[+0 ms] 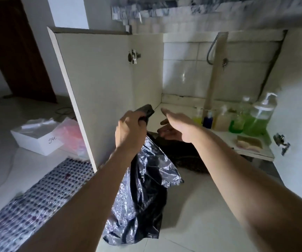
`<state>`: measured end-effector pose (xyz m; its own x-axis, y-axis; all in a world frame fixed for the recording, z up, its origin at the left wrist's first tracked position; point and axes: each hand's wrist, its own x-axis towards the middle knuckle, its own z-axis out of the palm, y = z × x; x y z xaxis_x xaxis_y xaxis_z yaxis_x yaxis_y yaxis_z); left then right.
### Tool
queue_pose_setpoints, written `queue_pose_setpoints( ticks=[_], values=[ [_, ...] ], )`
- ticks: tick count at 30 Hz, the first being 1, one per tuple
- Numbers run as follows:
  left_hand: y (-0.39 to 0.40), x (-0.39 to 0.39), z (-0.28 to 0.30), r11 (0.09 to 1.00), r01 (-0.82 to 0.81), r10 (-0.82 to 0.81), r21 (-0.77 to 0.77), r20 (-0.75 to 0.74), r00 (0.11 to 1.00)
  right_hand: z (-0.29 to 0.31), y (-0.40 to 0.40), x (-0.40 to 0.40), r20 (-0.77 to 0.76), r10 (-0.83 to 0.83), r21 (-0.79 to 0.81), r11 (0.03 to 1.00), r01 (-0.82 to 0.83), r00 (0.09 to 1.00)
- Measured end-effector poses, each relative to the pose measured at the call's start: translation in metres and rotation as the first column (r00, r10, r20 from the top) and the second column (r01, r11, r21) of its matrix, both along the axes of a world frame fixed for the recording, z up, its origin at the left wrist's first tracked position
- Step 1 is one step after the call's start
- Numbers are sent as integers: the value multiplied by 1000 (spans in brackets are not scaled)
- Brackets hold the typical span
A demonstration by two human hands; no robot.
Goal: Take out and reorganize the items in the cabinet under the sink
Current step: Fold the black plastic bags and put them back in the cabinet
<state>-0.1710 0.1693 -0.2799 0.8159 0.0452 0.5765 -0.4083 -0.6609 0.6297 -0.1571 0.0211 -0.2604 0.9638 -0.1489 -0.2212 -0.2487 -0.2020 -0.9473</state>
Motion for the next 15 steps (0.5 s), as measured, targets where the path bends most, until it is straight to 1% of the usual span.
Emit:
queue_pose_setpoints(
  ticks=[1, 2, 4, 6, 8, 9, 10, 11, 13, 14, 15],
  values=[
    [-11, -10, 7, 999, 35, -35, -20, 20, 999, 11, -6, -2, -45, 19, 68, 998, -16, 999],
    [-22, -17, 13, 997, 71, -70, -36, 32, 997, 18, -13, -5, -58, 65, 73, 995, -61, 996],
    [-40, -30, 20, 981, 186, -186, -53, 1, 983, 30, -28, -16, -5, 133, 69, 989, -132, 991],
    [-56, -43, 19, 936, 349, -352, -50, -86, 932, 42, -41, -25, 91, 94, 88, 991, -102, 991],
    [-66, -51, 17, 880, 475, -471, -11, -148, 869, 53, -53, -38, 197, 11, 142, 989, -40, 980],
    [-68, -53, 18, 859, 511, -510, -37, -162, 845, 58, -59, -45, 241, -33, 174, 985, -10, 970],
    [-68, -53, 21, 858, 505, -514, -96, -153, 844, 60, -66, -51, 268, -73, 200, 980, 18, 961],
    [-67, -51, 24, 872, 463, -482, -162, -111, 869, 62, -74, -58, 281, -101, 228, 973, 35, 954],
    [-58, -41, 25, 913, 326, -346, -244, -40, 938, 62, -91, -72, 288, -145, 274, 960, 64, 947],
    [-54, -40, 26, 924, 298, -322, -241, -67, 944, 61, -100, -80, 299, -175, 301, 950, 81, 938],
    [-53, -39, 24, 918, 328, -365, -223, -148, 919, 59, -109, -89, 310, -207, 338, 936, 96, 928]
  ],
)
